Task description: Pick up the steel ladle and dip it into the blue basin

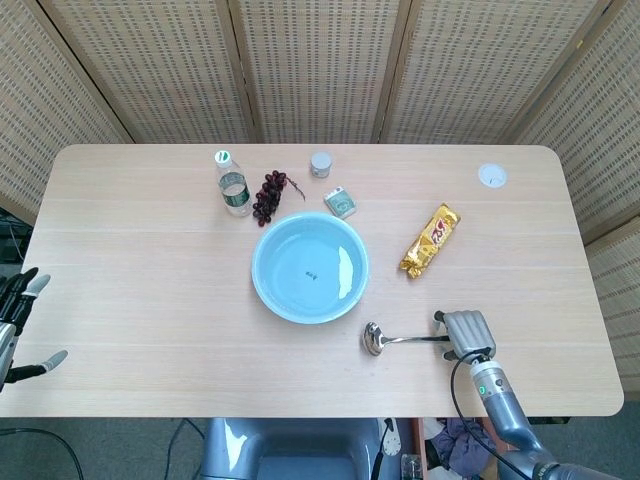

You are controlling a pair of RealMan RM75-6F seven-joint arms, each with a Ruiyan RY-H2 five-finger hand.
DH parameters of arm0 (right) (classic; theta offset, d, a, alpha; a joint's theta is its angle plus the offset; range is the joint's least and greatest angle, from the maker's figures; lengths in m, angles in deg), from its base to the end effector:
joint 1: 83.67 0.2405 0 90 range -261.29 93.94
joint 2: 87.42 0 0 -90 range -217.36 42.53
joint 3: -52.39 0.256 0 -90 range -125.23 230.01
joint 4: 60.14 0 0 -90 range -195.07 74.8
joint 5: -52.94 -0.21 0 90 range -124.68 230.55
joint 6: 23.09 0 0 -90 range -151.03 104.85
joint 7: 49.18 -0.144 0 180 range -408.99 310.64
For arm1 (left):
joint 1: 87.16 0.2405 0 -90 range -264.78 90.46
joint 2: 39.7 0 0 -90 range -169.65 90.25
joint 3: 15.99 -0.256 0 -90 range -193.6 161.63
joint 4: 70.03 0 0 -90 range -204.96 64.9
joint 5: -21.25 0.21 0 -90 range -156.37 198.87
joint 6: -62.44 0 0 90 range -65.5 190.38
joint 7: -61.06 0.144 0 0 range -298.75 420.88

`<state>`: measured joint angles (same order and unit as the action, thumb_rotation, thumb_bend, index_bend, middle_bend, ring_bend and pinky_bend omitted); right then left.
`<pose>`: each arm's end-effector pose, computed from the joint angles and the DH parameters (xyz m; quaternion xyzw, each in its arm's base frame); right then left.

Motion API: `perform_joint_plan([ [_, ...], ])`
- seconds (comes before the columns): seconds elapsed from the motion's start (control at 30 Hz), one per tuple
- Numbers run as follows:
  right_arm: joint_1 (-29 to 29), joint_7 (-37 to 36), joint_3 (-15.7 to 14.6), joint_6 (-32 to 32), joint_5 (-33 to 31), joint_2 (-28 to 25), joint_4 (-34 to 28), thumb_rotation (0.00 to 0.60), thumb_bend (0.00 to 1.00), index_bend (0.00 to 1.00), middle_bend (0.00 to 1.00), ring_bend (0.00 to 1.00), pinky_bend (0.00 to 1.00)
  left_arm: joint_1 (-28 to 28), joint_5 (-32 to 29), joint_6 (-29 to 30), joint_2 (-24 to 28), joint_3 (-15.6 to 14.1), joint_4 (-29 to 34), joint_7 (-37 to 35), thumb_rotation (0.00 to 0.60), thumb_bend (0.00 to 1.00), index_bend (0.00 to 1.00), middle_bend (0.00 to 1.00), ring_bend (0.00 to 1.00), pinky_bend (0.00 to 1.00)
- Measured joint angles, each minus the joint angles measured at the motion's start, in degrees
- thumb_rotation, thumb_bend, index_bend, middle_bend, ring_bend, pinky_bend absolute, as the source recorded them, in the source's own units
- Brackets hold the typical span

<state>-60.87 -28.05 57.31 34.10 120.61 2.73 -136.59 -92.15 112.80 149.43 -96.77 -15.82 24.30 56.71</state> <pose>-0.2866 -0.2665 -0.0191 0.7096 -0.4346 0.2438 0.4982 -0.3016 0.1713 0.1871 -0.6272 -0.3673 -0.3974 0.5602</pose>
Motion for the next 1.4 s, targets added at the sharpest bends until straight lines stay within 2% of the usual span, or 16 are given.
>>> perform_joint_plan([
  [0.77, 1.92, 4.06, 0.19, -3.67, -6.64, 0.74, 1.40, 0.600, 0.28, 0.47, 0.94, 0.93, 1.00, -0.03, -0.10, -0.18, -0.06, -0.03, 0.04, 0.11, 0.600, 0.00, 0.00, 0.00, 0.00, 0.00],
  [1.0, 2.80, 5.93, -0.09, -4.80, -8.81, 0.30, 0.93, 0.600, 0.31, 0.52, 0.94, 0.93, 1.00, -0.03, -0.19, -0.19, -0.10, -0.01, 0.06, 0.14, 0.600, 0.00, 0.00, 0.00, 0.00, 0.00],
  [1.13, 3.10, 6.34, -0.25, -4.83, -9.57, 0.07, 0.53, 0.600, 0.35, 0.57, 0.94, 0.93, 1.00, -0.04, -0.14, -0.23, -0.11, -0.05, 0.06, 0.18, 0.600, 0.00, 0.00, 0.00, 0.00, 0.00],
  [1.27, 3.11, 5.85, -0.31, -4.34, -9.61, -0.10, 0.28, 0.600, 0.47, 0.67, 0.94, 0.93, 1.00, -0.01, -0.16, -0.15, -0.06, -0.02, 0.04, -0.03, 0.600, 0.00, 0.00, 0.00, 0.00, 0.00],
  [1.4, 3.03, 4.91, -0.38, -3.81, -9.05, -0.41, 0.08, 0.600, 0.55, 0.69, 0.94, 0.93, 1.00, 0.00, -0.14, -0.16, -0.03, -0.05, -0.03, -0.14, 0.600, 0.00, 0.00, 0.00, 0.00, 0.00],
])
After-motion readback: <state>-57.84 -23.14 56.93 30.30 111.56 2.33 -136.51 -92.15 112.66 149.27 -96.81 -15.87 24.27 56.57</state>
